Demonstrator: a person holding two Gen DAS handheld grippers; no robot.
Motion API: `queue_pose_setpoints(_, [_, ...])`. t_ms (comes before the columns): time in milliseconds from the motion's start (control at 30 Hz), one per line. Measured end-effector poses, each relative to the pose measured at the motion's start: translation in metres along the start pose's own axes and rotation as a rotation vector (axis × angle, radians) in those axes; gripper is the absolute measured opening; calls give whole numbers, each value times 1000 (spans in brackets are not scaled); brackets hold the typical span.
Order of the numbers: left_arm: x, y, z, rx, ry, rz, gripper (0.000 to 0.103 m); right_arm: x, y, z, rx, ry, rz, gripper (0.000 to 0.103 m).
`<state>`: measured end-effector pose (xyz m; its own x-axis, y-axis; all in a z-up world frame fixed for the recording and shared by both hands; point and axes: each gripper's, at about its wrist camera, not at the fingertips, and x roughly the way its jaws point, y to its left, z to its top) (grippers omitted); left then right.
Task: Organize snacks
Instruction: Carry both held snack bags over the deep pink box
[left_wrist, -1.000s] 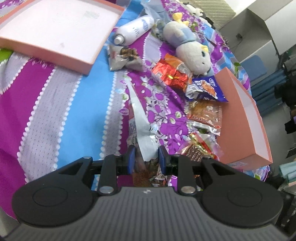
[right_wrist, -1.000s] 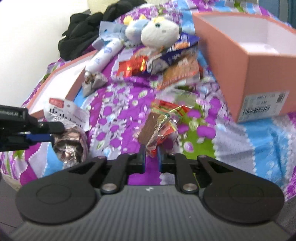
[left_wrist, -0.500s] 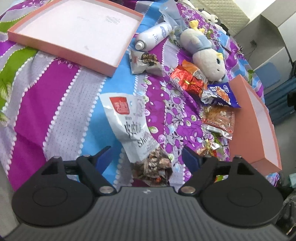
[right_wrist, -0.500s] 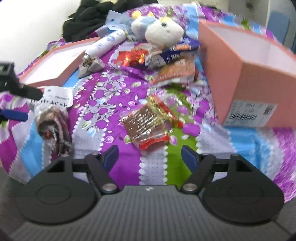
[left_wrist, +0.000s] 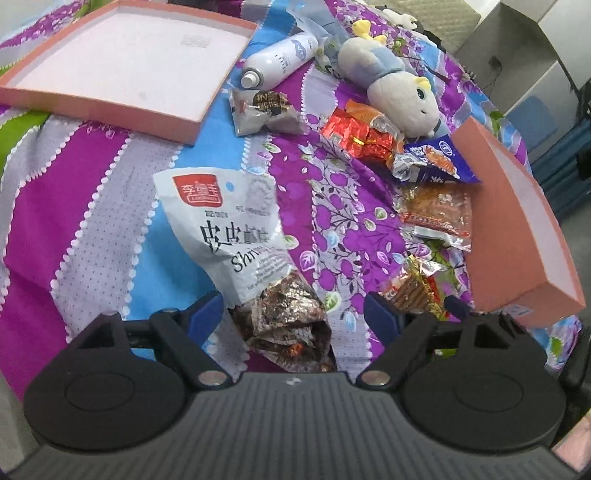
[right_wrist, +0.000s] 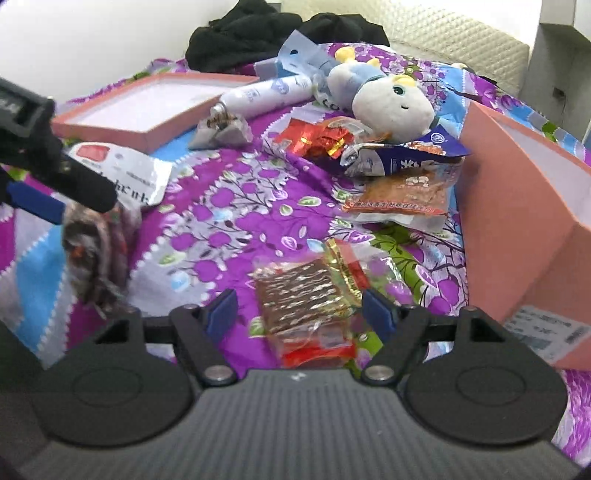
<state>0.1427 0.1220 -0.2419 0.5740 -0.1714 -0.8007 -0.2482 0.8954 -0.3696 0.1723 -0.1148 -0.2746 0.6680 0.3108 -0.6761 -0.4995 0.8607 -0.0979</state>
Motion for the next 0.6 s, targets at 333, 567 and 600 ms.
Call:
queue_pose_setpoints(333, [13,-8,-4,58,-28,-14,55,9,-9,6,41,40,52,56])
queue_pose_setpoints(567, [0,-21,1,112,-39,-35,51,-3,-13,11,75,50,18,55])
queue_pose_setpoints(600, [-3,-23,2,117,-41,-36,50,-6,-17,12,108,48,25,55])
